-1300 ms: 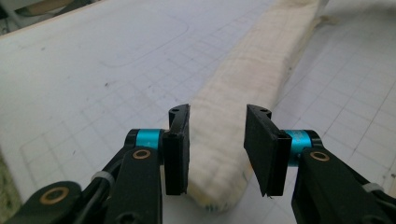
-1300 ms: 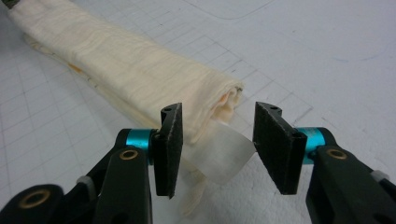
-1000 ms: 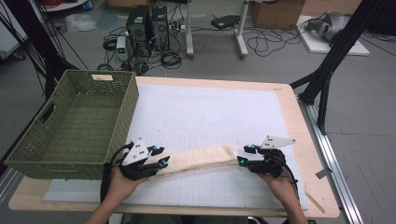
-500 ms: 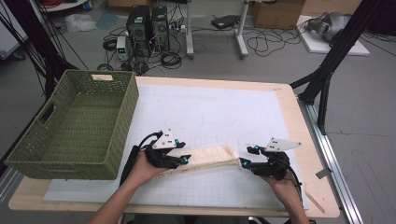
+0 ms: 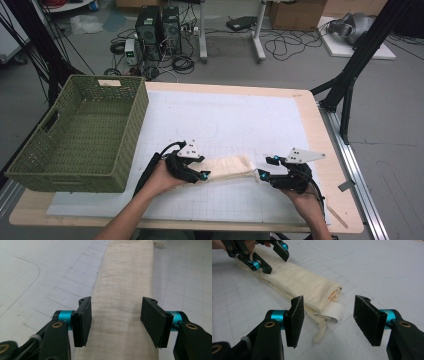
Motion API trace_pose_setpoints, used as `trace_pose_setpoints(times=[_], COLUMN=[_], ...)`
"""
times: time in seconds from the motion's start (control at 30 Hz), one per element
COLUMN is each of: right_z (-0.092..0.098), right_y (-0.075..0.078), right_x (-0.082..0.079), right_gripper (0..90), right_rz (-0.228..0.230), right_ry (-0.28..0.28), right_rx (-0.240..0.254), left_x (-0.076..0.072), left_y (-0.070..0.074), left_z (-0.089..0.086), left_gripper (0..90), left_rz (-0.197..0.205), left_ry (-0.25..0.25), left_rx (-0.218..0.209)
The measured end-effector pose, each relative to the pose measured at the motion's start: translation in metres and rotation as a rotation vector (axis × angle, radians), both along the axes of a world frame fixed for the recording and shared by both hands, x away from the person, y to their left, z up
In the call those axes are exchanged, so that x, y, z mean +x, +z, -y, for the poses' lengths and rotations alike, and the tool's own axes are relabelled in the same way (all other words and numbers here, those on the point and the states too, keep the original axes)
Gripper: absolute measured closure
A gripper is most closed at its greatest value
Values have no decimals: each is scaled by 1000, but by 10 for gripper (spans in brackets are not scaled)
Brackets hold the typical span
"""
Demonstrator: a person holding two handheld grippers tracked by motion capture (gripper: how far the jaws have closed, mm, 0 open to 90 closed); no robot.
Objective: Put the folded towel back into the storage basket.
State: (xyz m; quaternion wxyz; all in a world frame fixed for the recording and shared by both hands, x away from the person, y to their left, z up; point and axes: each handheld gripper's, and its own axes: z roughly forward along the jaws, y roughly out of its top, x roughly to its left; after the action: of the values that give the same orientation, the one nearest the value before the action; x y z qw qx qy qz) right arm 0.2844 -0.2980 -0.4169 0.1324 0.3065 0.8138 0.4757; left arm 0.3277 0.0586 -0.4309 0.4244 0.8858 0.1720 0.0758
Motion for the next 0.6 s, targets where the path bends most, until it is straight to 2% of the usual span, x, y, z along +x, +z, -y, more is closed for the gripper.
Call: trace_pose_setpoints(times=[0.13,0.33,0.6], right_z=[-2,-2,-6], right_y=[0,-1,-2], right_x=[1,0,-2], right_gripper=[415,415,414], right_rz=[-1,-3,-4], right_ry=[8,9,27], right_rx=[-3,-2,-16], left_x=[0,2,2], left_y=[-4,-8,-10], left_z=[2,3,4], left_gripper=[401,374,362], left_rz=[-46,-74,-77], left_ry=[-23,-29,-42], left_rx=[15,26,34])
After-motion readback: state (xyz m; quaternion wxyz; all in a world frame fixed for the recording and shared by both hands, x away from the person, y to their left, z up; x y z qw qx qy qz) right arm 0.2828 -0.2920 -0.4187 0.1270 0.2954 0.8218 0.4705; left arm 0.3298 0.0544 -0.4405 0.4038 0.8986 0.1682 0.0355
